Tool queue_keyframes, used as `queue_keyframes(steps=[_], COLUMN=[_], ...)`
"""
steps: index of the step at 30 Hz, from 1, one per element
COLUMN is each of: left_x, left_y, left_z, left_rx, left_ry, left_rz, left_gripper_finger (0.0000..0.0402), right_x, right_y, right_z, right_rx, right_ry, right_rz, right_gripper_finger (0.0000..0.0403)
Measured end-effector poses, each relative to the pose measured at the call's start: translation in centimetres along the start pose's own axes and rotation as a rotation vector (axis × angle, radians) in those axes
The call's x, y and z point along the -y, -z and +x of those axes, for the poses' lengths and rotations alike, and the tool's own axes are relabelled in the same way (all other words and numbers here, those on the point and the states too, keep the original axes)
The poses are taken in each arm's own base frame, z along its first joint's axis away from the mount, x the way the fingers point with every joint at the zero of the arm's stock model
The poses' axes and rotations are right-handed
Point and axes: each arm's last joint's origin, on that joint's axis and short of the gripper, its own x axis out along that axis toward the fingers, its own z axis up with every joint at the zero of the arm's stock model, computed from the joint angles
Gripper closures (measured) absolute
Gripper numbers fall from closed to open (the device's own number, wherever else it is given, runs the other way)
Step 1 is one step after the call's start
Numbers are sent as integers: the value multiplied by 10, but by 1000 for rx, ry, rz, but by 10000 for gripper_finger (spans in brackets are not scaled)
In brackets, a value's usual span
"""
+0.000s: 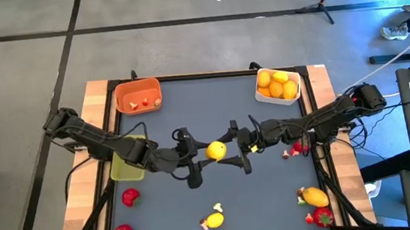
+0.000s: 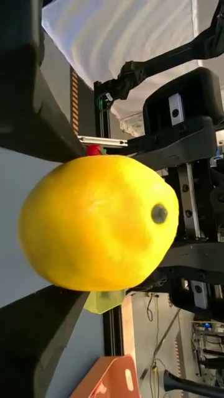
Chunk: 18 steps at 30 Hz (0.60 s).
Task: Sort produce into baskets
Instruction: Put the lemon into the white bin
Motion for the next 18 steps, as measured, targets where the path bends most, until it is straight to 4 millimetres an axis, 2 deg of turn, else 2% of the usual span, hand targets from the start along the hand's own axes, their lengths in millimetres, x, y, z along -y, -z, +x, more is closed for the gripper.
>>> queue_keyframes(steps=[5, 14, 18], left_x=[0, 0, -3], left_y=[0, -1, -4], left_z=[1, 1, -7], left_rx=[7, 7, -1], left_ry=[-4, 7, 11], left_rz=[5, 7, 15], left_gripper_finger=[190, 132, 116], right_x=[0, 0, 0], right_y=[0, 1, -1], right_z=[0, 0, 0], right_rx=[0, -8, -5], right_ry=[0, -6, 5], right_rz=[-5, -10, -25], right_gripper_finger=[168, 169, 169])
